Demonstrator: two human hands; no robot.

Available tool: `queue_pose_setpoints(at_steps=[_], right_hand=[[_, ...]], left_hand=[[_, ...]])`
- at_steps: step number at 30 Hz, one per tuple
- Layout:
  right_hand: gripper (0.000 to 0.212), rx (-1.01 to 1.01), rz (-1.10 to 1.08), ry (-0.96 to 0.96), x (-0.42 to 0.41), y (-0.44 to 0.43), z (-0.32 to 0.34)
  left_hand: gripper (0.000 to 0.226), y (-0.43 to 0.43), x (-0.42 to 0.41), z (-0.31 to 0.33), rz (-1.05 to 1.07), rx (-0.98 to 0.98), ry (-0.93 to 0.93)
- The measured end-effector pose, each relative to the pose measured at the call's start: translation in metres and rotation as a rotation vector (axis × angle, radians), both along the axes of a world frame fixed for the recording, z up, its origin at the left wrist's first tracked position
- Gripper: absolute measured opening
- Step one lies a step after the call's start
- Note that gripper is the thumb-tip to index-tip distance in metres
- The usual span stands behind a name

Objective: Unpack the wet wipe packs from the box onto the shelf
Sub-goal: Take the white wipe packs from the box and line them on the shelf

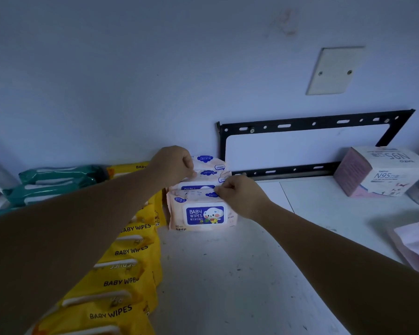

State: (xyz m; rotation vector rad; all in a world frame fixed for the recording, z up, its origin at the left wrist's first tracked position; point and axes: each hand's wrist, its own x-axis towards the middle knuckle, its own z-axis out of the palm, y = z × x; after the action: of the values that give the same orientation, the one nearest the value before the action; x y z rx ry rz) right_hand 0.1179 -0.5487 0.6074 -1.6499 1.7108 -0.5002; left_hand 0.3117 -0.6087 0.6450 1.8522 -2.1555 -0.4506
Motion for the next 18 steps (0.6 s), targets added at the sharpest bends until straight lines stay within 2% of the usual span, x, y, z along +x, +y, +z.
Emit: queue_pose_setpoints(at_steps=[9,15,18], right_hand=[[0.033,0.057,0.064,0.021,-0.010,0.003,0.020],[0.040,-0.074,0.015,0.130,-0.027,0.017,0.043],[0.044,-0.190,-0.037,0.064,-0.036,0.034,0.050]], left_hand=[[0.018,0.016,0.011,0.017,-0.205,0.088,0.045],[0.016,0.037,0.016,0.029,-0.278,0.148,0.050],[0.013,0.049,0.017,0.033,-0.310,0.189,0.041]])
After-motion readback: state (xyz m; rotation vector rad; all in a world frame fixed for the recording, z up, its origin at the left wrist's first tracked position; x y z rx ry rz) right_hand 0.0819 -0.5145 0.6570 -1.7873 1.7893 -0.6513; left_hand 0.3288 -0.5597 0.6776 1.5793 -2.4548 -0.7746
